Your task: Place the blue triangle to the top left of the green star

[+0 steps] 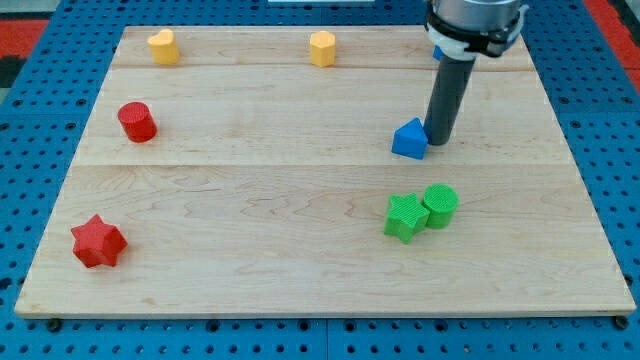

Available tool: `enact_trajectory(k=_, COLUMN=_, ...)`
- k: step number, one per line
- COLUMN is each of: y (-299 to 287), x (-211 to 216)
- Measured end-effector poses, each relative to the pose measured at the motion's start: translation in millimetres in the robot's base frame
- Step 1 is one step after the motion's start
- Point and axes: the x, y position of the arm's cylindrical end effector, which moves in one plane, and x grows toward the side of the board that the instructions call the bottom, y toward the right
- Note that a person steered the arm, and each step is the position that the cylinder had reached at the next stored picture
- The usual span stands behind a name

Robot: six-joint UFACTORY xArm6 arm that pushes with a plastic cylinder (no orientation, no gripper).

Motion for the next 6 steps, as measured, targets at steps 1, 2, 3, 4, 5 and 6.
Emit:
enact_trajectory(k=1, y=-11, x=-14)
enact_trajectory(k=2, y=-29, x=5)
enact_trajectory(k=3, y=-29, x=48)
enact_trajectory(k=4, y=-27, x=71)
enact_trajectory(k=5, y=0, x=15)
enact_trajectory(k=6, y=-32, x=30)
